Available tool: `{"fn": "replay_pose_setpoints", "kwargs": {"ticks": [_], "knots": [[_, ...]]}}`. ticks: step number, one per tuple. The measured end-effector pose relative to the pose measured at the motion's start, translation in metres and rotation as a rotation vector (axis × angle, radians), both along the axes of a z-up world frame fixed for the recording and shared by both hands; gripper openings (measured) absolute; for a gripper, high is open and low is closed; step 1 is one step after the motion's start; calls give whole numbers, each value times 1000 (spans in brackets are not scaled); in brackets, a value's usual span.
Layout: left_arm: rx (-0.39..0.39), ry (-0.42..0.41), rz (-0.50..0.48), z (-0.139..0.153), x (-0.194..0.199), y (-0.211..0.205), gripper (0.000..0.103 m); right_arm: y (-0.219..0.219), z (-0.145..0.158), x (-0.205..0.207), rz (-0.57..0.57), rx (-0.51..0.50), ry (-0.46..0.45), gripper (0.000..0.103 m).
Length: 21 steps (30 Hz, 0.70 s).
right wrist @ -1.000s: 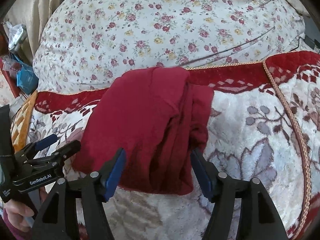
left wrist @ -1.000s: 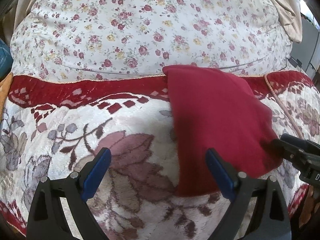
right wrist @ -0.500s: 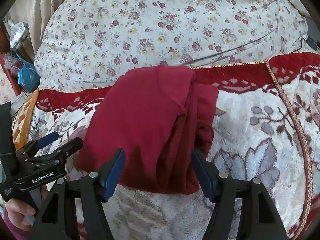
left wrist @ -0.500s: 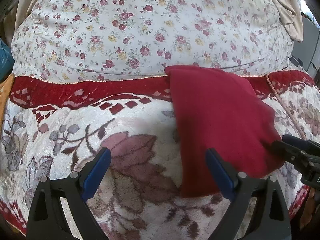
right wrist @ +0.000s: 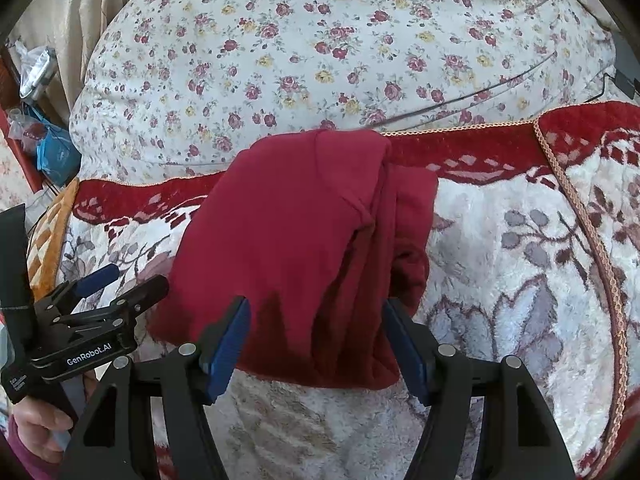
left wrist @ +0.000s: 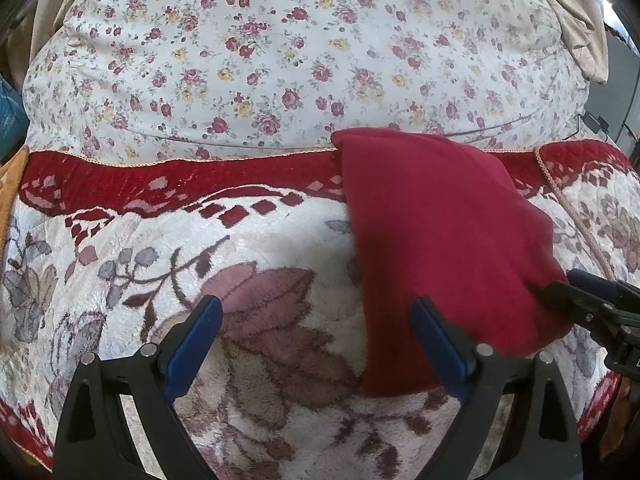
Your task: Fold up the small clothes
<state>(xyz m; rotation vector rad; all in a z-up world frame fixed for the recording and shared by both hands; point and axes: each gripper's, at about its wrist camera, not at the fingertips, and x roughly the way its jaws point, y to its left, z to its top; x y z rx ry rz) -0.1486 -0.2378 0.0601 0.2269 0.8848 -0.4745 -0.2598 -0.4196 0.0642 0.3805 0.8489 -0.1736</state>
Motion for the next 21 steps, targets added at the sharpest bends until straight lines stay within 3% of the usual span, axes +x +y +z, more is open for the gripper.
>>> {"fn": "replay_pose_setpoints", "kwargs": {"ticks": [13,21], "knots": [[-3,1,4,1,1,0,94,-11,-1,0,-33,0,-3,73],[-25,20,11,-1,5,1,94,-23,-1,21,-56,-6,-22,75]]}}
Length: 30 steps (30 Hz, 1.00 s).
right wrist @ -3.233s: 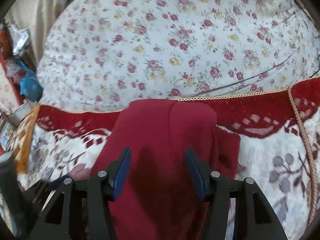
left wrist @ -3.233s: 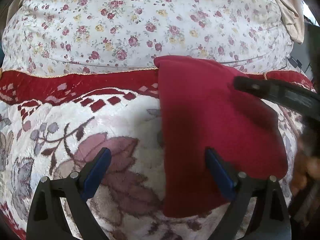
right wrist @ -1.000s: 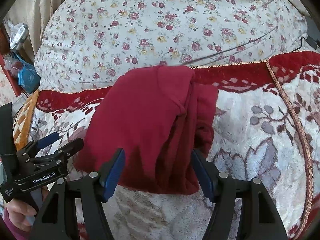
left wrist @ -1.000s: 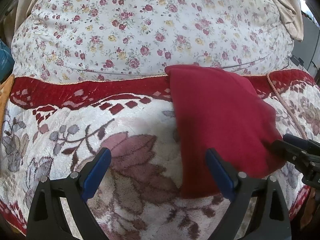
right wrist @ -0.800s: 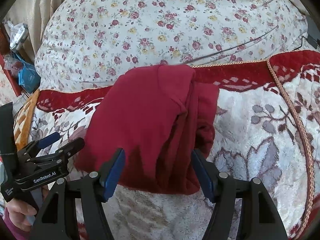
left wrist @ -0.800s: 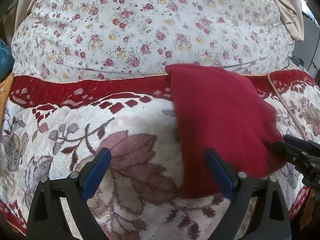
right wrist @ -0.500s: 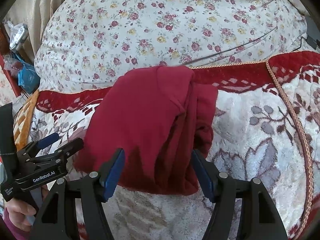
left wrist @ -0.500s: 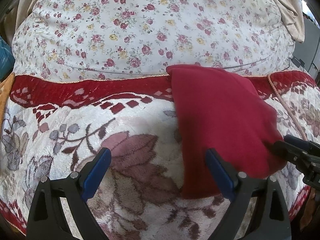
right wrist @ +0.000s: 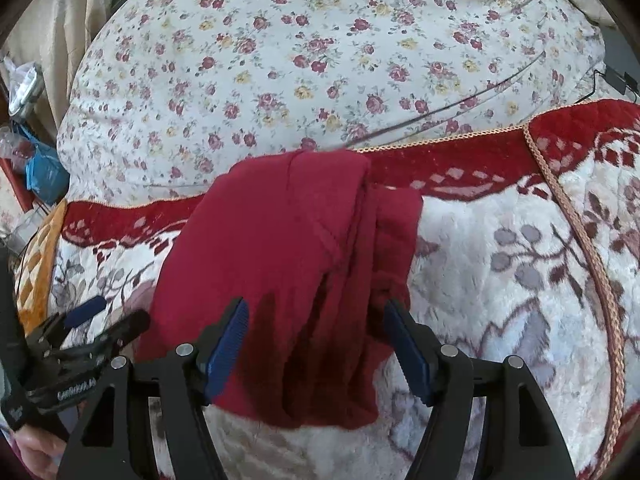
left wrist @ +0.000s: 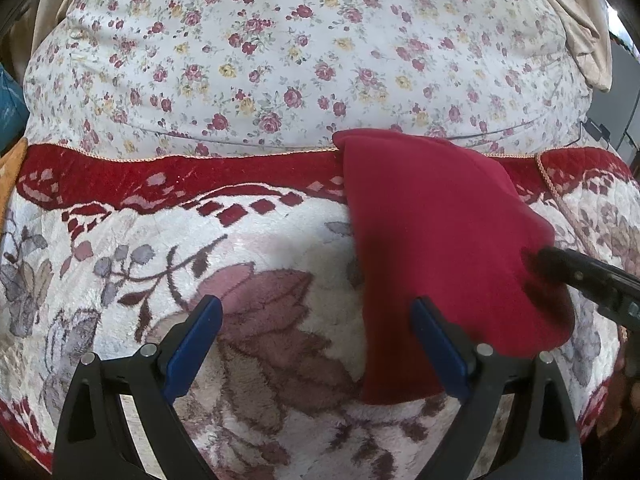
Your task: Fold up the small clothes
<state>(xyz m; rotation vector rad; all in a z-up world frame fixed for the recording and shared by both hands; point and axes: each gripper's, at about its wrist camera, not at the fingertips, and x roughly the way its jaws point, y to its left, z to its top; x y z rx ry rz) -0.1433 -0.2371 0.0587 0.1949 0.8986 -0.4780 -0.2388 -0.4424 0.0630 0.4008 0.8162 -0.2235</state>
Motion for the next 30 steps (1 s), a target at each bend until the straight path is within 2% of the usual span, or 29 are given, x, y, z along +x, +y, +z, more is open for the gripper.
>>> {"fn": "replay_pose_setpoints", "kwargs": {"ticks": [3,4,5,7,10,13,15,16,17,18,19,21,23,25,27,30], "knots": [[-8,11,-1,-1,2,-1,94,-5,-8,14,-5,-8,25,75],[-11,14,-3,-1,2,-2,94,-6,-10,16,-3,-1,19,64],[-16,17,-5,0,2,-2,94,-6,-10,18,17,2,5,39],[-24,19,-11,0,3,-3,94,0,-7,17,47,-70,10,29],[-35,31,-23,-1,3,-6,94,-1,-9,12,62,-90,32,23],[-55,45,-36,-2,3,-9,94,-6,-10,6,60,-47,20,24],[-74,64,-34,-3,6,-10,94,-13,-2,-3,57,25,-45,28],[-92,76,-29,-3,8,-10,94,-20,3,-9,21,46,-74,56],[-117,95,-22,-3,12,-10,94,-25,4,-12,-4,47,-85,89],[-146,119,-13,-5,17,-11,94,-30,5,-13,-23,47,-103,98],[-163,138,-4,-7,20,-11,94,-36,4,-14,-32,48,-120,98],[-194,193,24,-14,32,-13,94,-44,-3,-8,-18,65,-101,98],[-193,238,19,-21,42,-20,94,-51,-19,7,12,93,-58,98],[-191,234,-13,-22,44,-26,95,-57,-32,18,28,140,-33,98],[-196,234,-31,-24,45,-34,102,-63,-42,25,43,208,-67,98],[-214,306,-37,-36,53,-44,103,-64,-53,37,62,271,-86,100]]}}
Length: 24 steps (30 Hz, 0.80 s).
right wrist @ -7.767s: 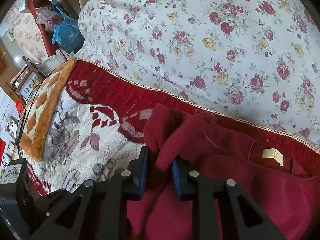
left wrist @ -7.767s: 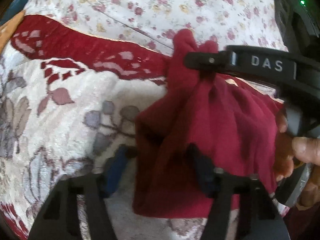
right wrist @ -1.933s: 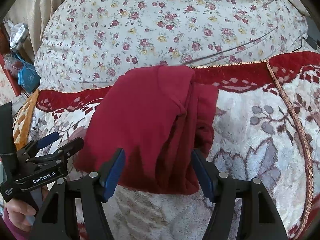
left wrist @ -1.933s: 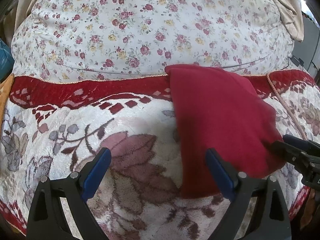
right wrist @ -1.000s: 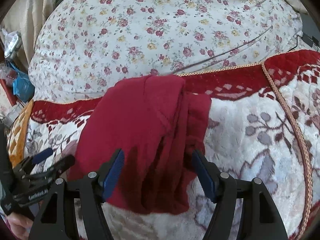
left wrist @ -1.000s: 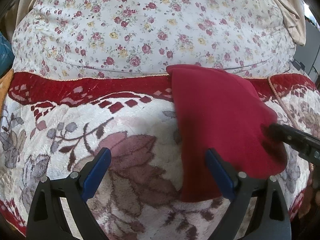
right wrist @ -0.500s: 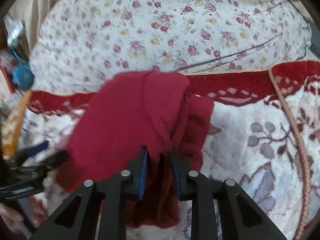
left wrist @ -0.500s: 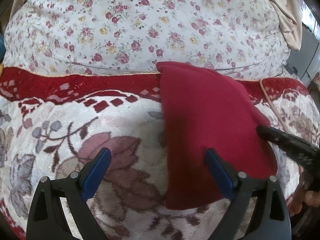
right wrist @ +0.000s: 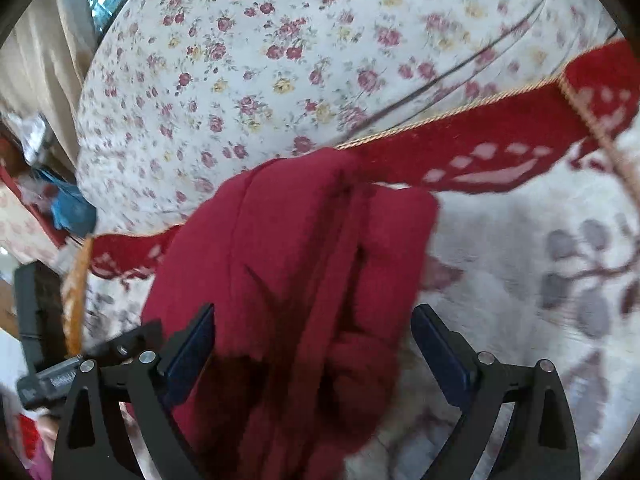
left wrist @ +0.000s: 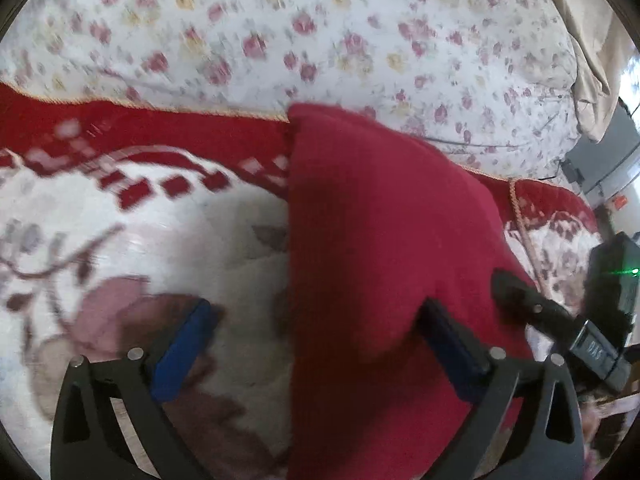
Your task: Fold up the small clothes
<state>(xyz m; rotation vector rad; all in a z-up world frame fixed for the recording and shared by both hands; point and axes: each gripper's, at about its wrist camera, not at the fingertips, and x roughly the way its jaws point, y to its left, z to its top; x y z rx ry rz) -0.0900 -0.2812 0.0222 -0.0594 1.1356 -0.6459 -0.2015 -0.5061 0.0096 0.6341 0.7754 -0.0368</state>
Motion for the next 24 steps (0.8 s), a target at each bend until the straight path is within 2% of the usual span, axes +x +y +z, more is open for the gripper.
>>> {"fn": "replay_pose_setpoints", "kwargs": {"ticks": [3,4,5,6,8,9,10,12,15,20,22,24], "knots": [[4,13,-17,-3,2,-7,103,3,-2,7,-3,-6,-4,98],[6,15,-24,-4,2,-8,103,4,-1,8,-4,-9,-3,92],[4,22,-31,-4,2,-9,103,5,1,9,2,-9,-8,82],[0,23,-37,-4,1,-9,99,6,3,10,12,-10,-12,78],[-33,27,-67,0,-4,-10,73,11,9,10,24,-43,-8,65],[-52,43,-92,4,-6,-12,59,12,12,9,25,-52,-8,61],[-26,20,-94,11,-11,-13,56,14,18,7,22,-62,-9,56],[-10,-2,-115,19,-18,-14,49,16,26,1,24,-64,-22,53],[-32,29,-118,35,-30,2,46,26,42,-11,51,-43,-41,52],[-14,-31,-125,66,-72,48,46,56,56,-38,125,1,-51,52],[6,-38,-117,64,-85,67,46,72,53,-47,157,0,-40,53],[68,-30,-109,49,-98,75,50,86,40,-55,164,-35,19,60]]}}
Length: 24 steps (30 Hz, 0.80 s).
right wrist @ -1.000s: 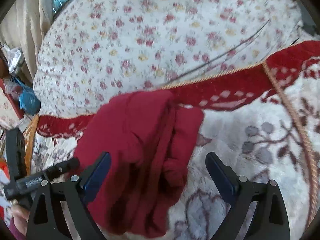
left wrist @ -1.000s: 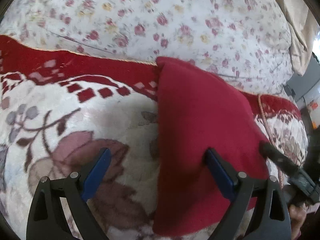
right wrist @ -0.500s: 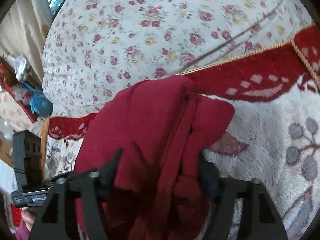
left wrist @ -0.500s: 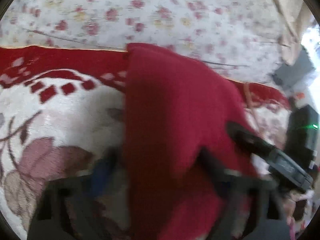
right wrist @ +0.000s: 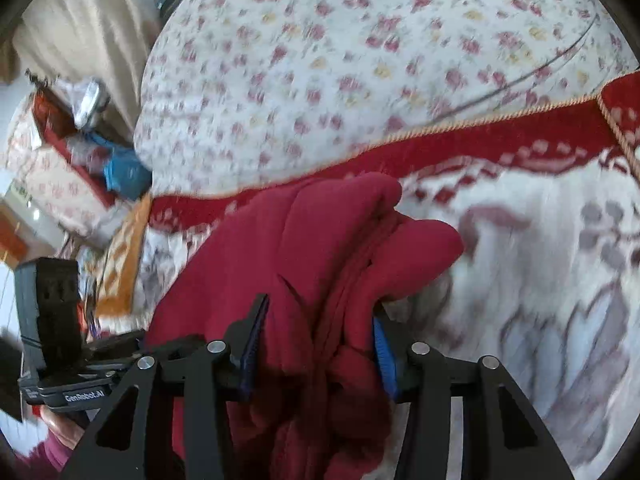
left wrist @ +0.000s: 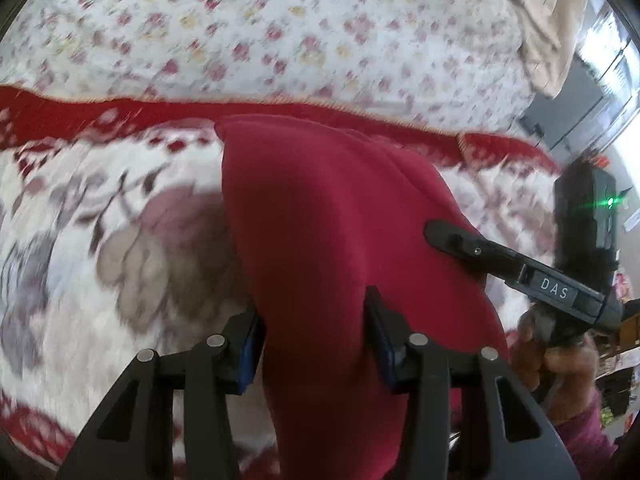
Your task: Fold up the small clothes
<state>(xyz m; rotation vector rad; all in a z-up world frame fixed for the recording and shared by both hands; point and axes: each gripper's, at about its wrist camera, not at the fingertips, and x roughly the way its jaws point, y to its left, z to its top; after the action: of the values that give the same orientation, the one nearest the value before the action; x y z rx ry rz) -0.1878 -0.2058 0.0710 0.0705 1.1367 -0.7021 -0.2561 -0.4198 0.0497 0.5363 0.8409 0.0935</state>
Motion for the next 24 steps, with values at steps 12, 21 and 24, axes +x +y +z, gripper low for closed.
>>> {"fn": "replay_pose_setpoints", "kwargs": {"ticks": [12,21,24], "knots": [[163,-253,149,2,-30,12,85,61,55,-57,60,-290,-92,68],[200,-288,185,3,-39,17,85,67,-5,-45,40,-396,55,58],[197,-302,201,6,-39,20,85,64,6,-50,27,-370,35,58]]}}
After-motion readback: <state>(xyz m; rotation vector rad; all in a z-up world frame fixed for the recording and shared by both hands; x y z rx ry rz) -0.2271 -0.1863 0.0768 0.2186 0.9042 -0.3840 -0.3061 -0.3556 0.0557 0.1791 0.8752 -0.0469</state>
